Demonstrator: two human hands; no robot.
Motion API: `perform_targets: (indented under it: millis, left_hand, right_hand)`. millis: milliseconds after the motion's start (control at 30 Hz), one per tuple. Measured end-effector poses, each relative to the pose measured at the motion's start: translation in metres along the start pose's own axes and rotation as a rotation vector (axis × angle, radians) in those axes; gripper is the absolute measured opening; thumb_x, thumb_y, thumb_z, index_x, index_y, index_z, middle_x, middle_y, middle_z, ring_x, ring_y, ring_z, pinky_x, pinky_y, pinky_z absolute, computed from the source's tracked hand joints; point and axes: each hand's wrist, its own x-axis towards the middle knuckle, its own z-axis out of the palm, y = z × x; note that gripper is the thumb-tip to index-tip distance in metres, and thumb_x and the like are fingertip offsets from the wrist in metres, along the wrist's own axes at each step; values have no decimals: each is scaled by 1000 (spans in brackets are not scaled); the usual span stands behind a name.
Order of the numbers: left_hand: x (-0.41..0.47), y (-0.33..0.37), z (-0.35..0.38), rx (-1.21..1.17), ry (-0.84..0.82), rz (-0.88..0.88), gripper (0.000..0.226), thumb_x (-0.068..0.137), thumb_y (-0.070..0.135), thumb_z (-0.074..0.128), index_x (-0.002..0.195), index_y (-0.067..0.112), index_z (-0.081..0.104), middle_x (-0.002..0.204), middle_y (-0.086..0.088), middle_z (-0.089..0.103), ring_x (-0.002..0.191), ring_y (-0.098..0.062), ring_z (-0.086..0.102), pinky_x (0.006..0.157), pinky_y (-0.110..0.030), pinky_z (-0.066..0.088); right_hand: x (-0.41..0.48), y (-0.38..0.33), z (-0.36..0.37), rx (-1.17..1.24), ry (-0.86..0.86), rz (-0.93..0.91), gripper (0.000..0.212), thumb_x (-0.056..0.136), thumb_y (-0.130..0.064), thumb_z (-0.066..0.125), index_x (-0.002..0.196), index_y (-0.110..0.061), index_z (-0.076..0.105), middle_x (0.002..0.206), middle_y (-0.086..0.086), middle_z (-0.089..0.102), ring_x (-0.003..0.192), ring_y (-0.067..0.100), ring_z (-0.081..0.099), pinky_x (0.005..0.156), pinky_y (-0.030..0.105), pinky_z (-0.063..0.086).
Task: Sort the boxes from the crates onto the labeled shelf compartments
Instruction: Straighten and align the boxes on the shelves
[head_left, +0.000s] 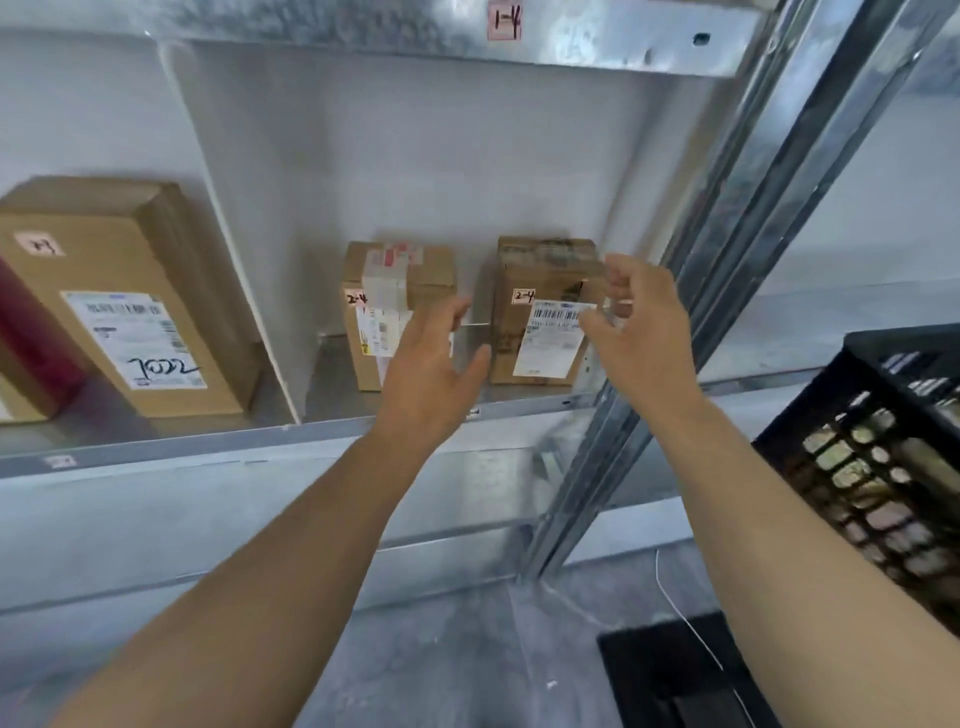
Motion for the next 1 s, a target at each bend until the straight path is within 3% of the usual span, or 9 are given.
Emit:
perform_targets:
  millis: [133, 233, 333, 433, 600, 733, 1000]
  left_hand:
    - [1, -20, 29, 38, -100, -84, 51, 89, 21, 63, 137, 19, 42, 135, -2, 48, 119, -19, 49, 102, -39, 44]
    - [9, -31, 53, 26, -119, -171, 58, 88, 23, 65, 140, 21, 38, 141, -1, 44, 125, -20, 47, 105, -40, 42]
    - [18, -35, 81, 3, -119, -226, 59, 88, 19, 65, 140, 18, 39, 141, -2, 45, 129, -20, 43, 104, -27, 35]
    - [31, -46, 109, -8, -98, -261, 52, 86, 18, 68, 132, 23, 44, 134, 0, 49, 125, -19, 45, 96, -26, 38]
    - [47, -73, 139, -13, -33, -383, 66, 82, 13, 69, 138, 18, 36, 137, -4, 48, 122, -21, 51, 101, -35, 45]
    - [50, -82, 149, -55, 16, -423, 56, 83, 11, 68, 131, 16, 39, 132, -1, 52, 113, -15, 54, 95, -27, 45]
    - [53, -87, 159, -59, 52, -442, 51, 85, 14, 69, 125, 18, 38, 132, 0, 49, 105, -7, 49, 91, -23, 43]
  right_hand:
    - [-1, 41, 27, -12, -79, 120, 38, 85, -17, 65, 121, -24, 56, 120, -3, 56, 106, 8, 55, 93, 36, 50]
    - [0, 69, 45, 27, -140, 250, 48, 88, -13, 66, 130, -23, 45, 129, 0, 50, 114, 11, 50, 99, 31, 45]
    - [1, 92, 65, 120, -206, 349, 66, 88, -13, 67, 142, -24, 33, 138, 2, 47, 127, 20, 46, 107, 41, 41]
    - [7, 109, 85, 225, -232, 371, 66, 85, -17, 72, 138, -30, 35, 135, -2, 53, 126, 20, 50, 103, 47, 46]
    - [18, 132, 111, 294, -262, 359, 68, 82, 3, 66, 139, -22, 38, 138, 1, 52, 129, 19, 48, 104, 37, 46]
    - [26, 145, 122, 263, -230, 384, 62, 84, 8, 57, 138, -15, 37, 140, 5, 48, 130, 19, 46, 96, 17, 37]
    - [33, 152, 131, 243, -241, 375, 57, 89, 7, 51, 138, -16, 35, 143, 4, 42, 136, 20, 38, 93, 17, 33]
